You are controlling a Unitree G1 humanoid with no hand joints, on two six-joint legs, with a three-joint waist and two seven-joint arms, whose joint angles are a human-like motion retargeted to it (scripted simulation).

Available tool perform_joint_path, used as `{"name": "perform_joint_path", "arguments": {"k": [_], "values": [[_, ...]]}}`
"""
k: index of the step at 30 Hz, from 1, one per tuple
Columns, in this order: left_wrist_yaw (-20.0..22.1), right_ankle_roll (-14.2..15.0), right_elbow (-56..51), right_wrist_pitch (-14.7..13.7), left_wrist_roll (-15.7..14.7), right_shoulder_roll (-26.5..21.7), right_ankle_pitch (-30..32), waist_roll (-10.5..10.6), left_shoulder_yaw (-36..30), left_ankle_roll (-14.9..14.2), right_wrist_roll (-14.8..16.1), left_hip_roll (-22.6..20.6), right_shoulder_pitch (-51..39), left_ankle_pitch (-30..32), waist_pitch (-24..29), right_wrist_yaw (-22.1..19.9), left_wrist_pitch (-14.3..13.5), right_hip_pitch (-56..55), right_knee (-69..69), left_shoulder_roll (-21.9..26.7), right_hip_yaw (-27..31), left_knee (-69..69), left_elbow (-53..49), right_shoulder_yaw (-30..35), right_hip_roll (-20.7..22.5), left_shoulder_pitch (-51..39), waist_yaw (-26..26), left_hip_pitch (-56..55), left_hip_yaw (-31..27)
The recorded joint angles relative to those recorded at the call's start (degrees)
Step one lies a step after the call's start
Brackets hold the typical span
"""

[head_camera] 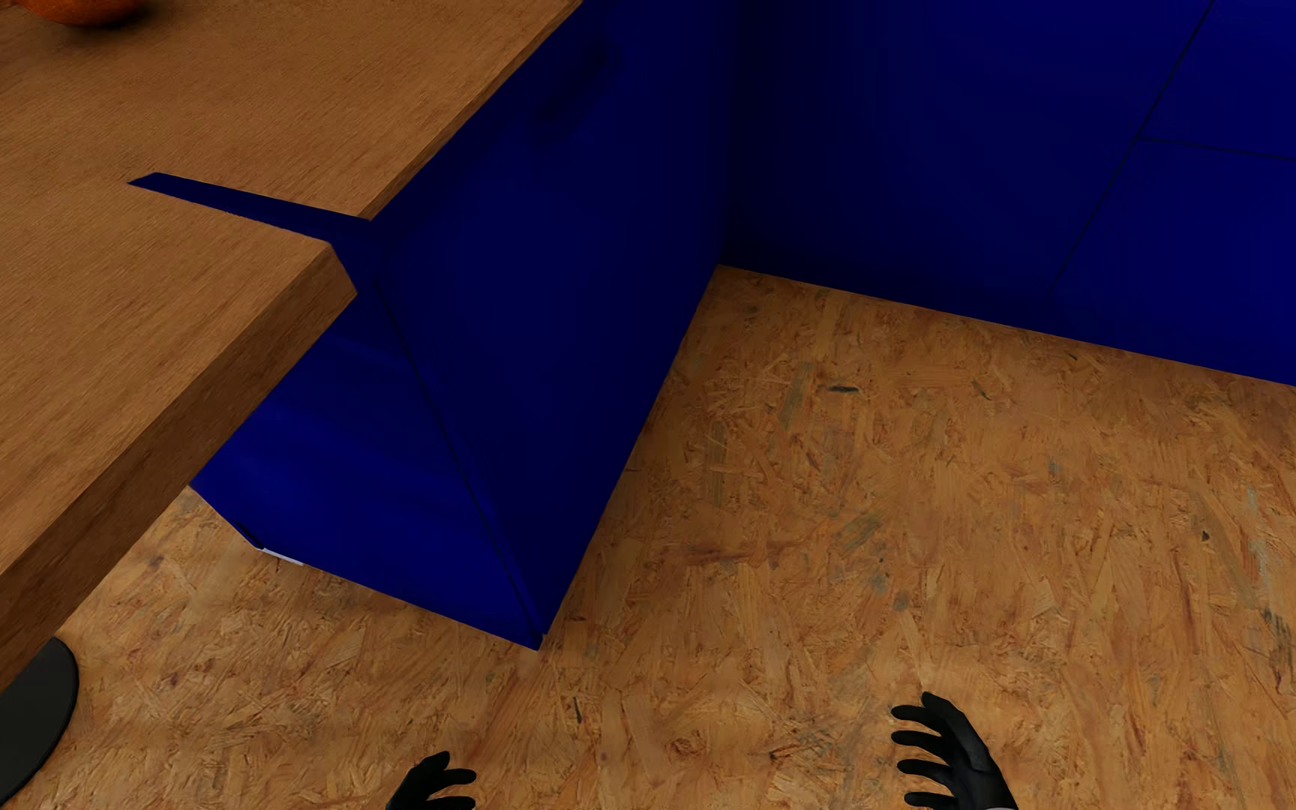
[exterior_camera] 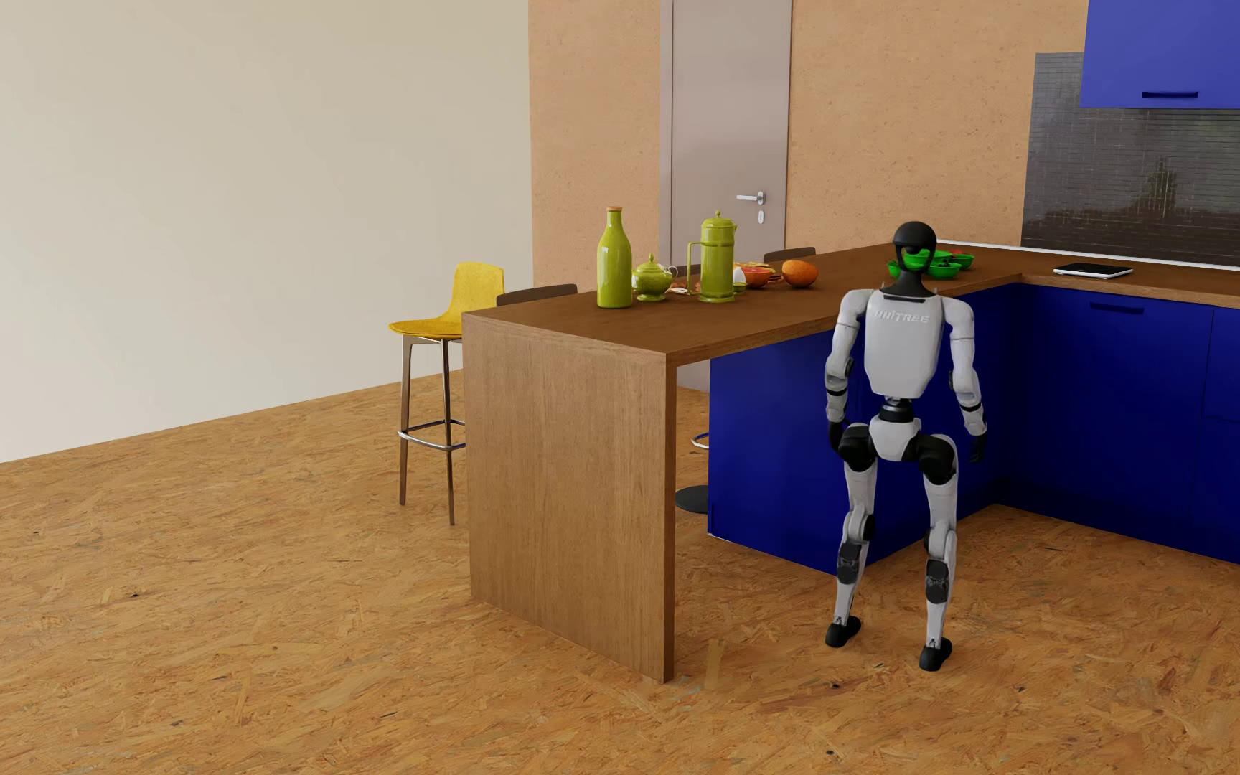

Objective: Avoid the counter

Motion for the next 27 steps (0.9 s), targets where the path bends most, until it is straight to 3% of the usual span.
{"name": "perform_joint_path", "arguments": {"k": [2, 5, 8, 12, 15, 22, 25, 27], "values": [[-0.6, -0.2, -0.2, -0.3, -0.4, 0.6, 0.8, -0.2, 1.6, -0.2, -0.4, 0.1, 1.2, 1.1, -0.3, 1.4, -0.8, -0.1, -0.7, 0.6, 0.3, -1.5, 0.6, -0.8, 0.1, -1.6, 0.0, 0.4, 0.4], [-1.9, -0.5, -0.9, -1.6, -0.1, -0.1, 0.7, -0.1, 1.8, -0.5, -3.3, 0.3, 0.4, 1.0, -1.7, 4.3, -1.5, -0.2, -0.4, -0.4, -0.2, -1.1, 0.2, 0.2, 0.3, 0.3, 0.5, 0.2, -0.2], [-3.2, -0.5, -1.2, -3.9, 0.3, -0.3, 0.3, -0.2, 0.5, -0.5, -4.7, 0.3, 0.4, 0.7, -2.4, 5.8, 1.3, 0.2, 0.0, -1.0, -0.7, -0.3, -0.1, 0.2, 0.2, 0.9, 1.7, 0.1, -0.5], [-2.7, -0.4, -0.7, -1.6, -0.1, 1.4, 1.5, -0.9, 0.8, -0.5, -2.1, 0.9, 0.0, 1.3, -1.3, 5.4, 2.4, 0.2, -1.0, 0.3, -0.4, -0.7, 0.5, 1.2, 0.7, 0.0, 0.6, 0.1, -0.1], [-1.4, -0.5, 0.8, -1.2, -0.4, -0.5, 1.9, -2.1, 1.1, -0.5, -2.7, 0.8, 1.3, 2.0, -1.1, 5.8, 0.1, -0.1, -1.2, 0.4, -0.1, -1.6, 1.7, -0.6, 0.6, -1.0, 0.1, 0.2, 0.2], [-3.5, 0.0, -1.0, -1.8, 0.3, 1.4, 2.1, -1.4, 1.3, -0.1, -3.0, 0.4, -0.4, 2.1, -1.9, 5.2, 1.2, 0.2, -2.0, 1.6, -0.4, -1.6, 1.0, 0.8, 0.1, 1.2, 0.0, -0.1, 0.0], [-0.7, 0.2, -0.4, -3.0, 1.7, -0.4, 2.1, -1.3, 1.7, 0.1, -3.5, 0.3, 0.7, 2.1, -1.5, 4.8, -0.5, 0.3, -1.9, 0.2, 0.1, -2.0, -0.1, 0.0, -0.1, 0.9, 0.3, 0.4, 0.6], [0.1, 0.2, -1.5, -1.3, 1.6, 1.1, 2.0, -0.9, 0.5, 0.1, -3.5, 0.8, 0.3, 1.5, -1.3, 3.5, -1.6, 0.0, -1.5, -0.2, 0.6, -1.0, 0.5, 0.2, 0.4, 0.4, 0.0, 0.1, 1.1]]}}
